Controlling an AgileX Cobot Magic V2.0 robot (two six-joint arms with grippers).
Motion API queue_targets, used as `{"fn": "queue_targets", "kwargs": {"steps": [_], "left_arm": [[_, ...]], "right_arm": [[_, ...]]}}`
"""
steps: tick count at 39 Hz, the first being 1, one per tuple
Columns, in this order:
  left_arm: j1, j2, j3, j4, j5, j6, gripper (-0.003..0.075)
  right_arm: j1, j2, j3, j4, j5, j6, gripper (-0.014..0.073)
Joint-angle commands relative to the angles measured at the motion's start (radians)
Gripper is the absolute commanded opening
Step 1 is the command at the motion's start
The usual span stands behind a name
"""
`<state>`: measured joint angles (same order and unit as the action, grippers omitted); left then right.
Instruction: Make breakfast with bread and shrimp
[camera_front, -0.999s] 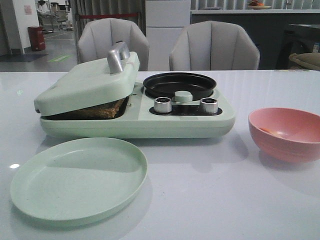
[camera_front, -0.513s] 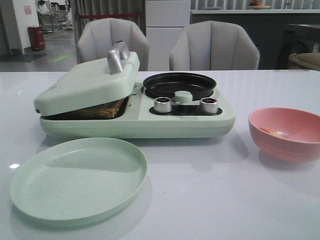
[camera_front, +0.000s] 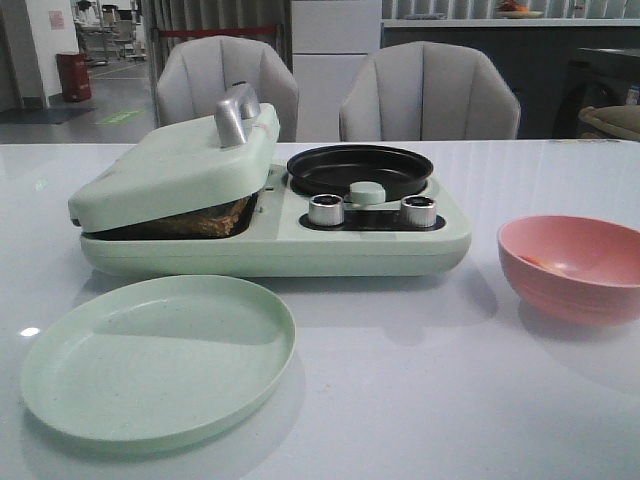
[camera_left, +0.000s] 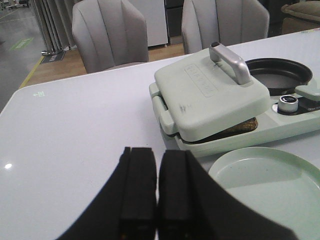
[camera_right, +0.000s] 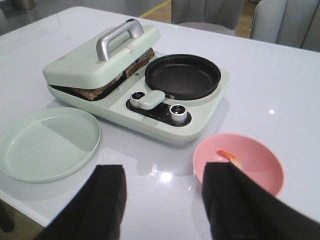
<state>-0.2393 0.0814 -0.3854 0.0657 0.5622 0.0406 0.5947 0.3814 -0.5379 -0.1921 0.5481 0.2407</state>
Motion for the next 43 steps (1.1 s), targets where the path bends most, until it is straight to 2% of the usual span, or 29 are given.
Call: {"fn": "queue_targets", "kwargs": {"steps": [1, 7, 13, 21, 27, 33, 43], "left_arm": [[-0.005, 0.012, -0.025, -0.01, -0.083, -0.013, 0.0113], [-0.005, 0.012, -0.025, -0.01, -0.081, -0.013, 0.0114], [-0.005, 0.012, -0.025, -0.01, -0.079, -0.013, 0.0113], [-0.016, 0.012, -0.025, -0.01, -0.079, -0.013, 0.0113], [-0.016, 0.012, -0.025, -0.01, -0.079, -0.013, 0.0113], [-0.016, 0.012, -0.025, -0.01, -0.077, -0.013, 0.0113], [-0.016, 0.012, -0.025, -0.01, -0.077, -0.013, 0.0114]], "right_arm": [[-0.002, 0.1, -0.081, -0.007, -0.033, 0.034, 0.0456], [-0.006, 0.254, -0.14, -0.012, 0.064, 0.086, 0.0456], [-0.073, 0.368, -0.196, -0.012, 0.074, 0.118, 0.0456], [-0.253, 0.494, -0.289, -0.012, 0.152, 0.107, 0.0456], [-0.417, 0.586, -0.342, 0.01, 0.131, 0.06, 0.0456], [-0.569, 0.708, -0.386, 0.171, 0.106, -0.049, 0.0456], [-0.682, 0.925, -0.435, 0.495, 0.079, -0.375, 0.0456]]}}
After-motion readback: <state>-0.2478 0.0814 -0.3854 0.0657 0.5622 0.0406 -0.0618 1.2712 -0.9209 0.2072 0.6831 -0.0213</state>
